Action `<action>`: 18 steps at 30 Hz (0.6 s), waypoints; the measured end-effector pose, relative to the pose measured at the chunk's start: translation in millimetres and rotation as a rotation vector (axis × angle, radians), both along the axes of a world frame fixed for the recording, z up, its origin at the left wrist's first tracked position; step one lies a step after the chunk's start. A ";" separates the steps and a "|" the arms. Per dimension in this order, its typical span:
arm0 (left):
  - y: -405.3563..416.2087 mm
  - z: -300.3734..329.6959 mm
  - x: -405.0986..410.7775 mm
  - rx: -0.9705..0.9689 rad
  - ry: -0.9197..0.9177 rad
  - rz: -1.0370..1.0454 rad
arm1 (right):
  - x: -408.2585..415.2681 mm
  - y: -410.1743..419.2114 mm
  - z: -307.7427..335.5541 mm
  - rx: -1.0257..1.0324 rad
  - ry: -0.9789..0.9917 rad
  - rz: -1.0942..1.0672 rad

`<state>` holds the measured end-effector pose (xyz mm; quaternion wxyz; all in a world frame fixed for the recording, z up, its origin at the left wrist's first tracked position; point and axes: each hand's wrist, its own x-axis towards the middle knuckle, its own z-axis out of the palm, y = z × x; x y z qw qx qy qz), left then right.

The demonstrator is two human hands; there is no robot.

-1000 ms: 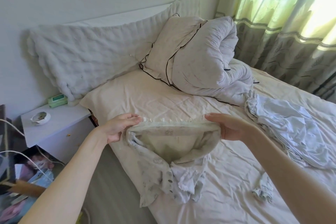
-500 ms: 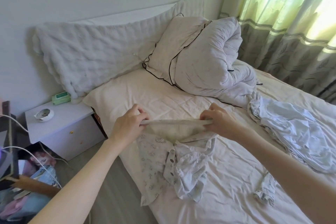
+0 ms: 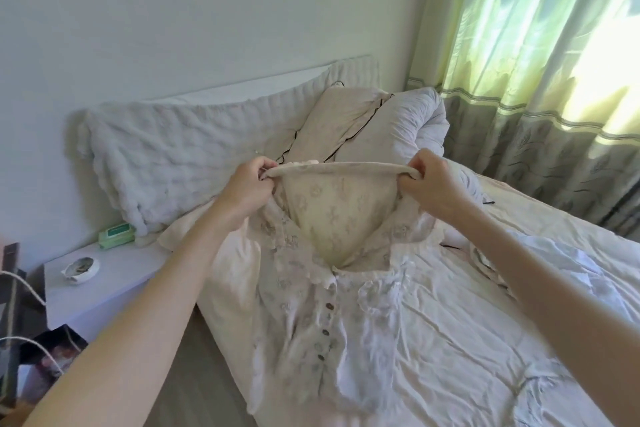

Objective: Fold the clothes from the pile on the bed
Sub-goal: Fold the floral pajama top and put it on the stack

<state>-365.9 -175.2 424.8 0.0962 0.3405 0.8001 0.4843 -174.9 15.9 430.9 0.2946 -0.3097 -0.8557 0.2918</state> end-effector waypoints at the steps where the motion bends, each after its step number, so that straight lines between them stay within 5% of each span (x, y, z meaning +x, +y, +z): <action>1: -1.9 10.8 -2.6 0.005 -0.025 -0.066 | -0.5 2.9 10.9 -0.038 0.004 0.009; 5: -20.4 35.1 -11.7 -0.136 0.088 -0.259 | 7.3 11.5 37.3 -0.191 0.019 0.129; 8: -24.5 35.7 -11.0 -0.226 0.290 -0.182 | 9.3 6.8 33.0 -0.054 -0.125 0.182; 11: -22.5 38.2 -6.0 -0.120 0.357 -0.083 | 5.8 1.5 30.3 0.075 -0.118 0.134; 18: -22.0 36.4 -4.5 0.137 0.028 -0.149 | 3.7 -1.5 41.4 -0.174 0.059 0.218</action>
